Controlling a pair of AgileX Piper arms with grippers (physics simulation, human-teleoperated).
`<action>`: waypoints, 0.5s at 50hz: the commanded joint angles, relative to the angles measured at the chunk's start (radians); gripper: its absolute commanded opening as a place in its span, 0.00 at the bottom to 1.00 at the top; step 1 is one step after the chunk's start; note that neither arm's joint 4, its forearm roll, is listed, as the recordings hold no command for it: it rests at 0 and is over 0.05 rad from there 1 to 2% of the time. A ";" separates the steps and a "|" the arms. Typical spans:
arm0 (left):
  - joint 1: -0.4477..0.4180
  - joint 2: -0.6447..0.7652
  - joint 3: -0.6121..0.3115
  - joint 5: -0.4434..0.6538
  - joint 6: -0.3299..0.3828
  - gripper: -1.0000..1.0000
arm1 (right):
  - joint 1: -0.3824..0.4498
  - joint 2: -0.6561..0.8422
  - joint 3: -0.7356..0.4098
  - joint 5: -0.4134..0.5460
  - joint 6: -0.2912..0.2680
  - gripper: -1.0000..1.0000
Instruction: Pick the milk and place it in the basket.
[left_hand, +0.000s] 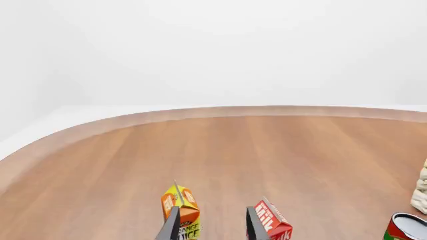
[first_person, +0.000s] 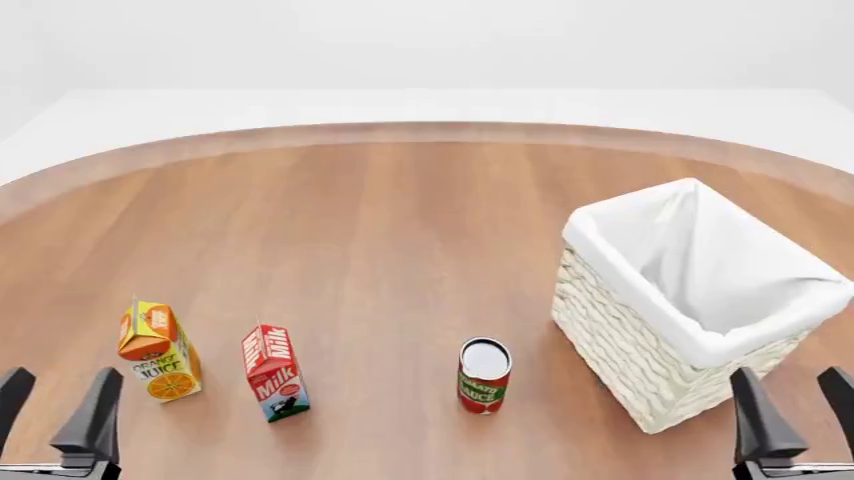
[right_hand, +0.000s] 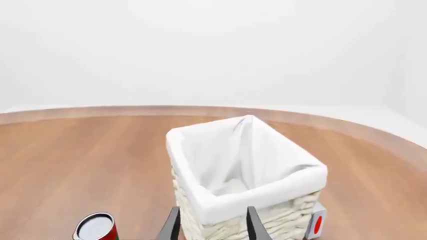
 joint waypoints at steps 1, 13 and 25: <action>0.000 0.000 0.000 0.000 0.000 1.00 | 0.009 0.007 0.000 0.013 -0.005 1.00; 0.000 0.000 0.000 0.000 0.000 1.00 | -0.002 0.024 -0.025 0.043 0.039 1.00; 0.000 0.000 0.000 0.000 0.000 1.00 | 0.012 0.114 -0.138 0.189 0.013 1.00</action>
